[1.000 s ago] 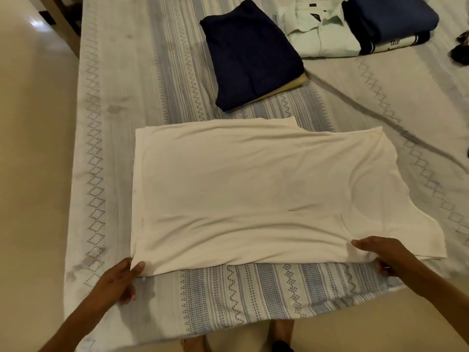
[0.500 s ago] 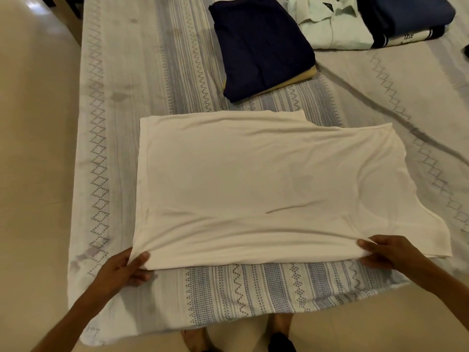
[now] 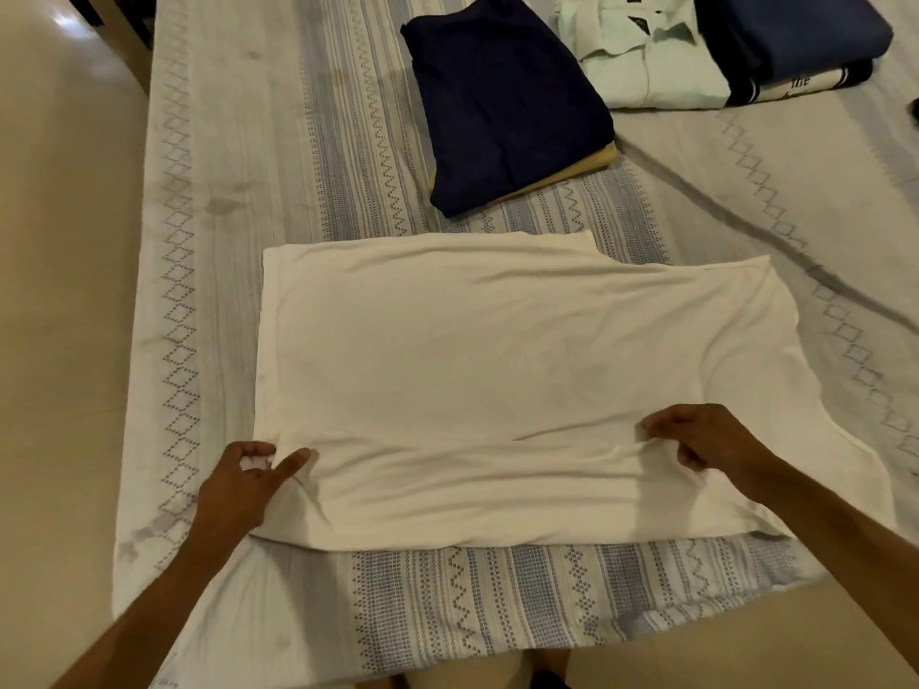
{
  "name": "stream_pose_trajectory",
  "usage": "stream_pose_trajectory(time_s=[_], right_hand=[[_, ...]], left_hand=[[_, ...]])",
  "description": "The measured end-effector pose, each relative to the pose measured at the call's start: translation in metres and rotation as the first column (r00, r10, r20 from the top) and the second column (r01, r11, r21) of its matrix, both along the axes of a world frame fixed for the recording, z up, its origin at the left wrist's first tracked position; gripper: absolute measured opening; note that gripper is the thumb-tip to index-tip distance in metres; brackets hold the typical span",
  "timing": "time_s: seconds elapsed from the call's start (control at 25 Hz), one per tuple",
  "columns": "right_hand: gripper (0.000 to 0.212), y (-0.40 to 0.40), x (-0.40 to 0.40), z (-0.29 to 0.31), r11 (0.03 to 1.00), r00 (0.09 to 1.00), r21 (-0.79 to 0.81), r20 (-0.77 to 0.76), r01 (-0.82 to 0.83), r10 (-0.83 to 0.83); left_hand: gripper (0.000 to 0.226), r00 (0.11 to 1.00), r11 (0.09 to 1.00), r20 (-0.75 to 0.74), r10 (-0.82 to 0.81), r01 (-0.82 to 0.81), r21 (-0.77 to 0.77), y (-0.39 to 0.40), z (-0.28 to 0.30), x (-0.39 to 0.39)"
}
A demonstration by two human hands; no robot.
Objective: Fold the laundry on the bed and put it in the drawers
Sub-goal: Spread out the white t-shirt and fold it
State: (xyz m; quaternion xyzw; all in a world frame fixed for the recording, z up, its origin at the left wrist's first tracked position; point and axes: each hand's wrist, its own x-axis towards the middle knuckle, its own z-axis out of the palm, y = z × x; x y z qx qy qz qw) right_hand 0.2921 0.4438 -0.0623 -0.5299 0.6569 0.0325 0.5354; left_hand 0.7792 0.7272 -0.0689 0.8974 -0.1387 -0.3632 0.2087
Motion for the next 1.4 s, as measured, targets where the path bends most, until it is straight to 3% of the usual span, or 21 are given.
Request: stream_pose_trajectory(time_s=[0.12,0.24,0.32,0.44,0.52,0.64,0.88,1.0,1.12,1.24,1.4], right_hand=[[0.007,0.000,-0.004,-0.004,0.999,0.999,0.005,0.002,-0.036,0.036],[0.017,0.000,-0.017,-0.002,0.996,0.997,0.075,0.065,-0.055,0.050],[0.019,0.002,-0.023,-0.003,0.997,0.996,0.047,0.068,-0.058,0.054],[0.012,0.008,-0.028,-0.004,0.995,0.985,0.020,0.141,0.097,-0.099],[0.014,0.012,-0.032,-0.004,0.980,0.966,0.017,0.168,0.199,-0.199],[0.023,0.018,-0.033,-0.003,0.962,0.948,0.008,0.171,0.272,-0.270],[0.022,0.024,-0.025,-0.002,0.953,0.947,-0.024,0.123,0.303,-0.298],[0.018,0.024,-0.020,-0.001,0.980,0.988,-0.127,0.021,0.156,-0.154],[0.011,0.008,-0.015,0.000,0.942,0.992,-0.334,-0.118,-0.010,-0.031],[0.015,-0.028,0.005,0.002,0.894,0.983,-0.416,-0.143,-0.168,0.118],[0.006,-0.091,0.065,0.004,0.838,0.962,-0.473,-0.129,-0.274,0.241]], left_hand=[[0.070,0.966,0.970,0.092,-0.242,0.241,0.025,0.003,-0.005,0.008],[0.070,0.807,0.847,0.281,-0.520,0.529,0.047,0.009,-0.015,0.019],[0.064,0.732,0.784,0.337,-0.592,0.620,0.029,0.001,-0.021,0.024],[0.052,0.683,0.743,0.326,-0.654,0.662,0.104,-0.019,-0.030,0.034],[0.041,0.749,0.784,0.251,-0.613,0.616,0.076,-0.027,-0.028,0.042],[0.026,0.920,0.911,0.036,-0.390,0.391,-0.129,-0.027,-0.011,0.047],[0.020,0.956,0.959,-0.189,-0.224,0.182,-0.220,-0.010,-0.008,0.046],[0.019,0.984,0.966,-0.073,-0.161,0.142,-0.218,0.000,-0.019,0.035],[0.037,0.982,0.965,0.128,-0.142,0.166,-0.202,-0.002,-0.012,0.031],[0.034,0.917,0.929,0.288,-0.277,0.332,-0.164,-0.023,0.003,0.044],[0.026,0.823,0.849,0.360,-0.440,0.511,-0.130,-0.095,0.015,0.066]])
